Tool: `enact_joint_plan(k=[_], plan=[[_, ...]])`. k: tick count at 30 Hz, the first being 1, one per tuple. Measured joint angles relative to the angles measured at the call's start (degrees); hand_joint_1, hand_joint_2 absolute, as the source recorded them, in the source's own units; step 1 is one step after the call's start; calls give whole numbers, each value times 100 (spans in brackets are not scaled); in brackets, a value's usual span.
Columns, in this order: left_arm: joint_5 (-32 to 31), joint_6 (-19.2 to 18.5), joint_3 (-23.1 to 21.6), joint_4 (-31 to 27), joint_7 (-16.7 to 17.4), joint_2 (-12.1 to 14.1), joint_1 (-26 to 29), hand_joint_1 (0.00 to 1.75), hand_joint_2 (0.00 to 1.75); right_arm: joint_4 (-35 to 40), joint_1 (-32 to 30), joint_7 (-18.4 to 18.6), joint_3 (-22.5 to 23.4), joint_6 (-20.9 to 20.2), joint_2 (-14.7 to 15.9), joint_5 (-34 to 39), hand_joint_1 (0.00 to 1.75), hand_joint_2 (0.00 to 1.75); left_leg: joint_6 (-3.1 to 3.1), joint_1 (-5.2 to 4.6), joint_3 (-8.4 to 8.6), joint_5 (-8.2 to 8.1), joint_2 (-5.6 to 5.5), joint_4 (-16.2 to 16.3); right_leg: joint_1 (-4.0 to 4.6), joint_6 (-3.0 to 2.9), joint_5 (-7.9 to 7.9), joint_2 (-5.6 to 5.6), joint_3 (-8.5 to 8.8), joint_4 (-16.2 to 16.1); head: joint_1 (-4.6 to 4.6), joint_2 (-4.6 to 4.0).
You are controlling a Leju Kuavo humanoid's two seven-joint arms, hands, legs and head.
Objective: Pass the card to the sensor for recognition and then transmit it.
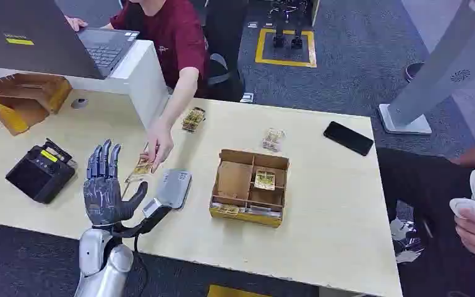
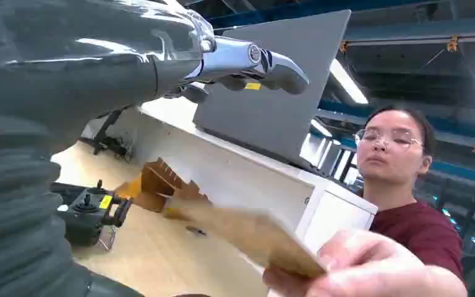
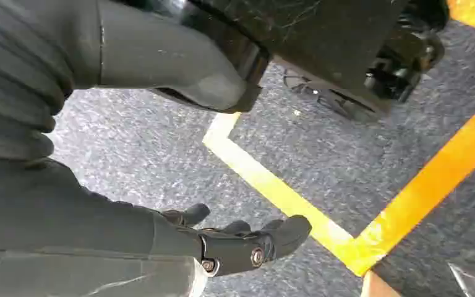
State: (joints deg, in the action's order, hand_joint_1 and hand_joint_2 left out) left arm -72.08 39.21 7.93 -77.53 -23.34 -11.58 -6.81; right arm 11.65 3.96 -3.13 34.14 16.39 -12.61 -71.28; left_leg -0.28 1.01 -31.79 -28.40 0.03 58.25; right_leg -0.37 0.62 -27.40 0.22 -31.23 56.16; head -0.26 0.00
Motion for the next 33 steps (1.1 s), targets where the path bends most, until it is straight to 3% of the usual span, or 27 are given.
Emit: enact_joint_plan(k=[1,33], plan=[[24,0,0,9,-4,0,-9,175,175,0,-3,4,0,0,0,-9,0,0,0,0,0,0,0,0,0,0,0,0,0,0,0,0],[538,0,-24,249,-116,94,-33,175,175,-2,-15,55,0,7,0,-61,0,0,0,0,0,0,0,0,0,0,0,0,0,0,0,0]])
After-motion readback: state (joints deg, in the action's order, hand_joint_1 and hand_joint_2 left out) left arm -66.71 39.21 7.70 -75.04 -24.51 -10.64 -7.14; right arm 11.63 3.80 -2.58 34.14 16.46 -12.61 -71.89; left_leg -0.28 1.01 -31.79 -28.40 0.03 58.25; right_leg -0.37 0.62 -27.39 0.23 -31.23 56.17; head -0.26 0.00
